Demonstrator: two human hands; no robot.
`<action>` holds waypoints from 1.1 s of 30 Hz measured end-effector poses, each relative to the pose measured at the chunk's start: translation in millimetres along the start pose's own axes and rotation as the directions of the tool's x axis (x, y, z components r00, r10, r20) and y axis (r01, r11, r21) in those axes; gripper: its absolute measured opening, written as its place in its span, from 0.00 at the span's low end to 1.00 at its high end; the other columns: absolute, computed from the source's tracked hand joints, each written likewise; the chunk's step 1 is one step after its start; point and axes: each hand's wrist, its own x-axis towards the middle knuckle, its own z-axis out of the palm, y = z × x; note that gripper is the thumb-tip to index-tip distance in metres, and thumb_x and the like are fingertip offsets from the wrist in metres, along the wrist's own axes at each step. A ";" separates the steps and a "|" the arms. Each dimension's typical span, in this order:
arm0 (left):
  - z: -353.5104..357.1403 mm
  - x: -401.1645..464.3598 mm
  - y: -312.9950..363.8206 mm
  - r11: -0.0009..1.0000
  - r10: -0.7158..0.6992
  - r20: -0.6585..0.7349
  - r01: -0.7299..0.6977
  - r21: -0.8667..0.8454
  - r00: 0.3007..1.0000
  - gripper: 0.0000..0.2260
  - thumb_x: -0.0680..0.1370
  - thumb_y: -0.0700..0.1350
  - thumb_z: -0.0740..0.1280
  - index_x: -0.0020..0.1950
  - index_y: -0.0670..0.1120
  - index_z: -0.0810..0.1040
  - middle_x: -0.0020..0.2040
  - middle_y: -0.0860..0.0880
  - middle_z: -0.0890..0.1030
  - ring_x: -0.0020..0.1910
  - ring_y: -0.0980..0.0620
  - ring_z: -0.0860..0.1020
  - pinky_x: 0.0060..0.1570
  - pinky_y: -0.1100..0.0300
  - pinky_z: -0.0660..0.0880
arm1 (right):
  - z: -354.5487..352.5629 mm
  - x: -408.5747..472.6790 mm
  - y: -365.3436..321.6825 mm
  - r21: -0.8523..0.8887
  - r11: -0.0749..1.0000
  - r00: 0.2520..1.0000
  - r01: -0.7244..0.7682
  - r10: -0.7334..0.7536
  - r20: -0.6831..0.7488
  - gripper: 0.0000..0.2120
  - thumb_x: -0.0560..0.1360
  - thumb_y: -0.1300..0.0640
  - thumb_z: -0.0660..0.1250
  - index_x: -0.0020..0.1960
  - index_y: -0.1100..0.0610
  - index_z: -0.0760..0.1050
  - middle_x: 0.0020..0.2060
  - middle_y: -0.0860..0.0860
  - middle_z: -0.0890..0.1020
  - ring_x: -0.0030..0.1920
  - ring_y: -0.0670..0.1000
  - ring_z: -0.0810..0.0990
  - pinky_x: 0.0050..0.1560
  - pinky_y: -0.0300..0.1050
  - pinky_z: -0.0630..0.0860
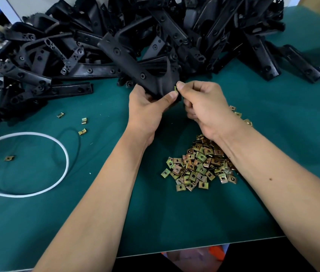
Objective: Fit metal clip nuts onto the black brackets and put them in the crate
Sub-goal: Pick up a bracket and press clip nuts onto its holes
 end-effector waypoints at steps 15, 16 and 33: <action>-32.4 18.7 12.5 0.925 -0.151 -0.095 0.106 -0.366 0.984 0.13 0.75 0.27 0.70 0.53 0.43 0.77 0.42 0.46 0.85 0.41 0.50 0.84 0.45 0.57 0.80 | 9.0 -23.2 -19.2 -0.534 0.634 0.530 0.559 0.222 0.818 0.07 0.69 0.46 0.81 0.43 0.45 0.86 0.40 0.42 0.84 0.48 0.48 0.82 0.52 0.50 0.78; -31.3 18.6 12.3 0.923 -0.156 -0.096 0.111 -0.369 0.983 0.14 0.75 0.28 0.70 0.54 0.43 0.76 0.43 0.46 0.85 0.42 0.50 0.84 0.44 0.58 0.80 | 10.8 -24.7 -19.0 -0.543 0.600 0.506 0.588 0.251 0.825 0.08 0.67 0.42 0.81 0.43 0.42 0.85 0.42 0.39 0.82 0.51 0.45 0.80 0.54 0.50 0.76; -34.1 19.5 7.6 0.916 -0.166 -0.112 0.112 -0.387 0.980 0.13 0.76 0.34 0.72 0.60 0.41 0.77 0.48 0.45 0.87 0.45 0.50 0.84 0.44 0.58 0.79 | 23.3 -18.6 -4.9 -0.696 0.341 0.755 0.632 -0.066 0.652 0.06 0.81 0.51 0.70 0.50 0.54 0.82 0.46 0.47 0.80 0.49 0.49 0.77 0.55 0.50 0.74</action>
